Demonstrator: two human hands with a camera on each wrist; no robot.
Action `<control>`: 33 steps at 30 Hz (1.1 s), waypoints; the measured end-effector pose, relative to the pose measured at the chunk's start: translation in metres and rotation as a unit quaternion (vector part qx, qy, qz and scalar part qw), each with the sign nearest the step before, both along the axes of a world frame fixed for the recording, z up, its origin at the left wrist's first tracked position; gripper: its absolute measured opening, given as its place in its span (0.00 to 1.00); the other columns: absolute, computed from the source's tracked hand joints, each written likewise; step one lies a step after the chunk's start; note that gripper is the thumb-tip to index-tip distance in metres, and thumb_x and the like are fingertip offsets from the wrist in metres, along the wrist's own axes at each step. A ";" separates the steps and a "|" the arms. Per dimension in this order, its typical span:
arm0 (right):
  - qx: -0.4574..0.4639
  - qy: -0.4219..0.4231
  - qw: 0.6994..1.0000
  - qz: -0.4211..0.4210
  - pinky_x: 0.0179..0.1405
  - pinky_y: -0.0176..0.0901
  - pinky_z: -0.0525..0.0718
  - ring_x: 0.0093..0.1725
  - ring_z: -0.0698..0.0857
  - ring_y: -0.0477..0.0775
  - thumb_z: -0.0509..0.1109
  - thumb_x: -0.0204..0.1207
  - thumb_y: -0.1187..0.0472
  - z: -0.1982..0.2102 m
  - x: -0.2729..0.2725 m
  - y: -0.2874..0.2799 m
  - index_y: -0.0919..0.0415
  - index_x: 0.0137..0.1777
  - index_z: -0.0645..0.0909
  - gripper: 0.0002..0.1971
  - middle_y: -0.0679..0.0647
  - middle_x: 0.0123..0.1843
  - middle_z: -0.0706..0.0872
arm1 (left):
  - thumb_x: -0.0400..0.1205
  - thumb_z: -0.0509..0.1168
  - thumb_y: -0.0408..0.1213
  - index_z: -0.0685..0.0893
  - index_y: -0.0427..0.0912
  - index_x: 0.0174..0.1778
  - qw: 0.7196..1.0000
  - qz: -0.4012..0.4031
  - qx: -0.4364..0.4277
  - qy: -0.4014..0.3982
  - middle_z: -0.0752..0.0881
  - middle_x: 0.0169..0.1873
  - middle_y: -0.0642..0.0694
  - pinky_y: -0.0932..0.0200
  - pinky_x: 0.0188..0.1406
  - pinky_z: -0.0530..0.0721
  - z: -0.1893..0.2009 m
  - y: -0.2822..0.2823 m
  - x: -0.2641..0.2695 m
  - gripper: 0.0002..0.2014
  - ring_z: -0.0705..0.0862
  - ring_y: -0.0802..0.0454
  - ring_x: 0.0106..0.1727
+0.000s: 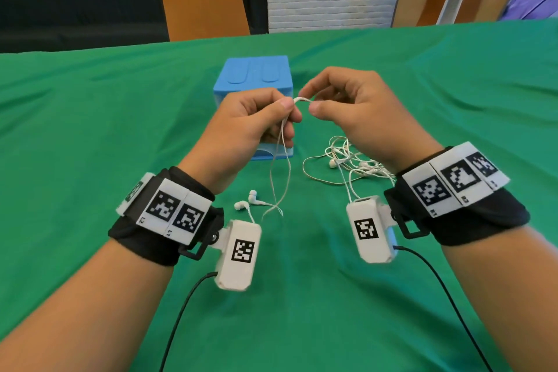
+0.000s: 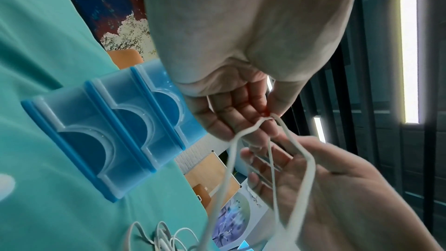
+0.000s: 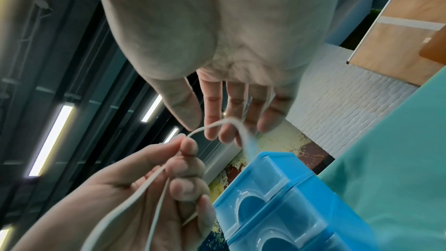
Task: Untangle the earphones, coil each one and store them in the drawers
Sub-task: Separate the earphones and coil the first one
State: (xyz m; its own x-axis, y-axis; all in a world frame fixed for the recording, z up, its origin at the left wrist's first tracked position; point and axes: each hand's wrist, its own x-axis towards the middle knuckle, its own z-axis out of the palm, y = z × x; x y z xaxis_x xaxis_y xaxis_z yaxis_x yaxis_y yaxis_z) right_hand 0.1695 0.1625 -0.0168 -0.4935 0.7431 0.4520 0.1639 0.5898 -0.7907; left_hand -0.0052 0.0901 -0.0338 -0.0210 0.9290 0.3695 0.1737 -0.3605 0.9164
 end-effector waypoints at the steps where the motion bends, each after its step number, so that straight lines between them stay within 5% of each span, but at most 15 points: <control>1: 0.002 -0.007 1.000 0.018 0.39 0.50 0.80 0.36 0.80 0.59 0.73 0.73 0.57 -0.001 -0.003 0.000 0.58 0.50 0.87 0.08 0.57 0.38 0.86 | 0.89 0.62 0.33 0.86 0.35 0.42 1.000 0.004 0.000 -0.004 0.84 0.29 0.44 0.61 0.39 0.83 -0.003 0.001 -0.002 0.12 0.81 0.53 0.31; 4: 0.024 -0.026 0.998 0.046 0.30 0.47 0.79 0.28 0.79 0.57 0.74 0.78 0.60 -0.005 -0.014 0.000 0.62 0.47 0.85 0.05 0.62 0.34 0.87 | 0.88 0.63 0.32 0.86 0.36 0.41 1.000 0.010 -0.007 -0.015 0.83 0.29 0.46 0.62 0.39 0.83 -0.011 0.005 -0.010 0.11 0.80 0.52 0.31; 7: 0.011 -0.029 0.999 0.033 0.25 0.38 0.66 0.25 0.66 0.45 0.73 0.79 0.63 -0.012 -0.024 0.008 0.62 0.40 0.83 0.07 0.48 0.24 0.76 | 0.88 0.63 0.32 0.86 0.33 0.43 0.999 0.019 -0.019 -0.027 0.83 0.29 0.44 0.62 0.39 0.83 -0.019 0.008 -0.016 0.10 0.80 0.52 0.31; 12: -0.046 -0.007 0.998 0.031 0.22 0.39 0.68 0.22 0.69 0.50 0.72 0.79 0.62 -0.032 -0.036 0.021 0.59 0.39 0.80 0.07 0.57 0.27 0.73 | 0.87 0.63 0.30 0.87 0.33 0.42 0.997 0.031 -0.050 -0.045 0.82 0.28 0.45 0.63 0.36 0.83 -0.036 0.012 -0.026 0.10 0.80 0.53 0.29; 18: -0.074 0.043 0.995 -0.050 0.23 0.38 0.57 0.24 0.58 0.47 0.76 0.74 0.56 -0.053 -0.032 0.035 0.57 0.37 0.83 0.08 0.47 0.24 0.64 | 0.87 0.62 0.29 0.86 0.36 0.41 0.991 0.010 -0.103 -0.090 0.82 0.26 0.48 0.63 0.35 0.82 -0.050 0.007 -0.036 0.10 0.79 0.55 0.28; 23: -0.047 0.058 0.988 -0.132 0.26 0.37 0.61 0.23 0.61 0.45 0.78 0.73 0.59 -0.055 -0.021 0.040 0.62 0.38 0.86 0.07 0.42 0.20 0.66 | 0.87 0.59 0.27 0.83 0.37 0.40 0.987 -0.006 -0.114 -0.112 0.80 0.26 0.45 0.61 0.33 0.82 -0.049 0.008 -0.033 0.12 0.75 0.48 0.28; 27: -0.055 0.022 0.996 -0.068 0.36 0.42 0.73 0.34 0.74 0.52 0.76 0.76 0.62 -0.054 -0.014 0.031 0.57 0.46 0.90 0.02 0.63 0.33 0.81 | 0.88 0.59 0.28 0.81 0.35 0.42 0.985 -0.009 -0.121 -0.124 0.80 0.26 0.45 0.57 0.35 0.82 -0.050 0.008 -0.031 0.10 0.79 0.50 0.24; 30: -0.045 -0.016 0.998 -0.029 0.47 0.33 0.81 0.42 0.82 0.44 0.75 0.79 0.61 -0.055 -0.008 0.025 0.52 0.53 0.89 0.06 0.49 0.42 0.87 | 0.87 0.60 0.28 0.82 0.34 0.43 0.985 -0.008 -0.115 -0.129 0.83 0.28 0.43 0.57 0.35 0.84 -0.052 0.008 -0.031 0.08 0.81 0.50 0.23; 33: -0.026 -0.018 0.999 -0.029 0.47 0.30 0.81 0.41 0.82 0.41 0.75 0.79 0.61 -0.055 -0.008 0.024 0.58 0.50 0.88 0.03 0.46 0.42 0.88 | 0.87 0.61 0.29 0.83 0.34 0.43 0.986 -0.012 -0.111 -0.121 0.85 0.29 0.43 0.59 0.35 0.84 -0.053 0.008 -0.031 0.08 0.81 0.50 0.24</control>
